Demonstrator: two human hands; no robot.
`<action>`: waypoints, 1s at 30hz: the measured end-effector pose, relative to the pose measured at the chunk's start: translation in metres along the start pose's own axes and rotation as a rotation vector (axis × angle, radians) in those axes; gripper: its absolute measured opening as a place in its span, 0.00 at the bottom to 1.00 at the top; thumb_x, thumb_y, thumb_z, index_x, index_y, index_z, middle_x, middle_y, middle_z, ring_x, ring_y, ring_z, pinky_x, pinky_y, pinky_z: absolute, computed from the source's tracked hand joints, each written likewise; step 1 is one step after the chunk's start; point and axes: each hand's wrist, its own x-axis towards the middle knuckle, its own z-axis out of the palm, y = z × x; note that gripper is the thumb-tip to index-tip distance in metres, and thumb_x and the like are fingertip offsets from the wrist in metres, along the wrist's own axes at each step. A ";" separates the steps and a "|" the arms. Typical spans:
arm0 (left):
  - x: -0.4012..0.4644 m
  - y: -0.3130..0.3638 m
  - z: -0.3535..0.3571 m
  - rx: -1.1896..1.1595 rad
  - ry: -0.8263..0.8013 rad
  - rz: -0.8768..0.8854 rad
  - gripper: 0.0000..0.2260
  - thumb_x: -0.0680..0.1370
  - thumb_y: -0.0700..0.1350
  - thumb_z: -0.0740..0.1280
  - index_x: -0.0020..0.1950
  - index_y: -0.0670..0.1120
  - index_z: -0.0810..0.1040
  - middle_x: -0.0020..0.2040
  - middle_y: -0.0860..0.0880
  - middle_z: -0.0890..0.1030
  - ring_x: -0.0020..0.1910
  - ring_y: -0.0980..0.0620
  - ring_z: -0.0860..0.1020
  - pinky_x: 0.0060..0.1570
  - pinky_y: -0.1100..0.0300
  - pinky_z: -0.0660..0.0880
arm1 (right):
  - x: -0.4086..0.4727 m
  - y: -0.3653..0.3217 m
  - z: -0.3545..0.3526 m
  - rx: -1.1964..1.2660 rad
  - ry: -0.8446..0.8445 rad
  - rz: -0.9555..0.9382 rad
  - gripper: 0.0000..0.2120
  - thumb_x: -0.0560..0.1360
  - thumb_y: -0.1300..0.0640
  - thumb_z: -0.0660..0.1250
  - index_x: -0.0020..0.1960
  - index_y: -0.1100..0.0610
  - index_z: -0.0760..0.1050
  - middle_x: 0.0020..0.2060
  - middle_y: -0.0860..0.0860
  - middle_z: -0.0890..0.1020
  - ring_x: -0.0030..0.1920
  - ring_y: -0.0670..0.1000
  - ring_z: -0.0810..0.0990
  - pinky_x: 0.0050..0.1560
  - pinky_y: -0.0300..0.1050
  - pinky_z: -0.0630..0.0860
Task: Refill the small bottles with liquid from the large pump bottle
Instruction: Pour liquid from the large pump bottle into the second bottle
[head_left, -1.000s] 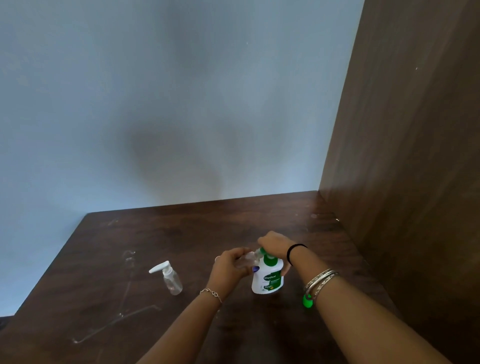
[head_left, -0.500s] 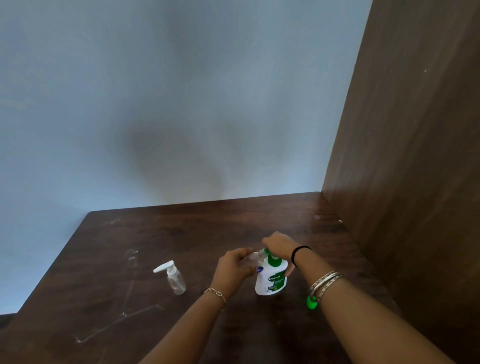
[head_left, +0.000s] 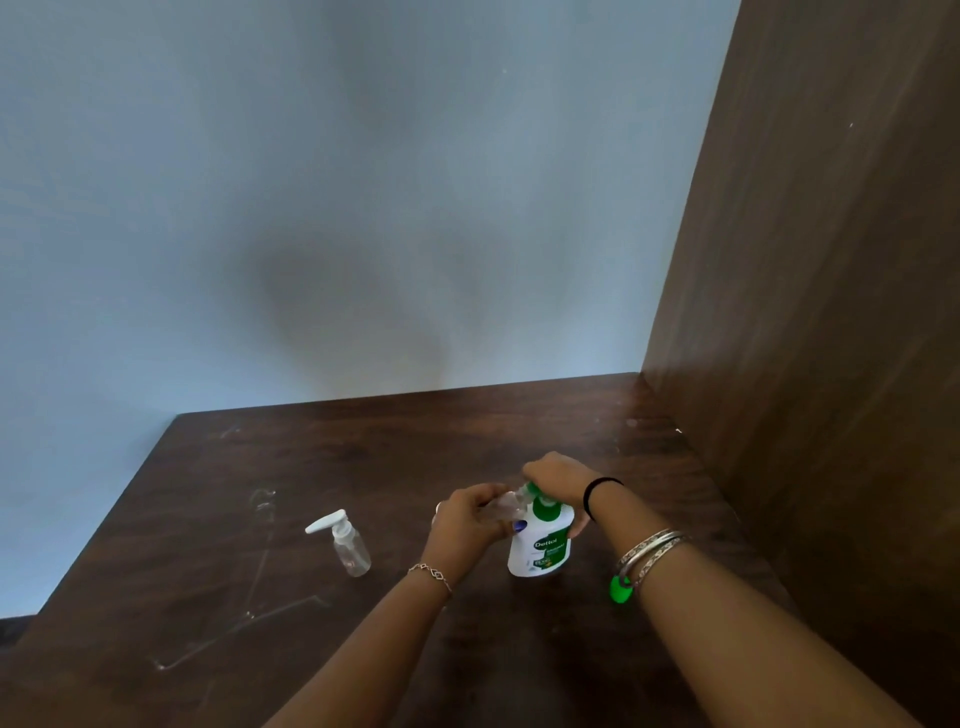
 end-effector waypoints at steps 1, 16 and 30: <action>-0.001 0.000 0.001 -0.006 0.006 -0.004 0.18 0.69 0.43 0.73 0.58 0.46 0.78 0.46 0.53 0.79 0.47 0.59 0.76 0.40 0.76 0.69 | 0.000 0.000 -0.001 -0.005 -0.016 -0.002 0.11 0.78 0.57 0.54 0.43 0.62 0.70 0.41 0.59 0.73 0.45 0.62 0.77 0.36 0.51 0.77; 0.000 -0.003 0.000 -0.021 0.005 -0.019 0.20 0.68 0.43 0.74 0.59 0.46 0.77 0.50 0.51 0.81 0.49 0.58 0.76 0.45 0.74 0.69 | 0.002 -0.002 0.003 -0.070 0.042 0.012 0.11 0.79 0.60 0.52 0.42 0.62 0.68 0.39 0.56 0.71 0.44 0.55 0.71 0.44 0.50 0.73; 0.002 -0.004 0.000 -0.008 0.023 0.000 0.20 0.67 0.40 0.74 0.59 0.44 0.78 0.52 0.49 0.82 0.48 0.60 0.76 0.43 0.75 0.68 | 0.007 0.001 0.008 -0.172 0.088 -0.038 0.15 0.78 0.60 0.54 0.33 0.60 0.65 0.35 0.55 0.70 0.43 0.55 0.72 0.38 0.45 0.67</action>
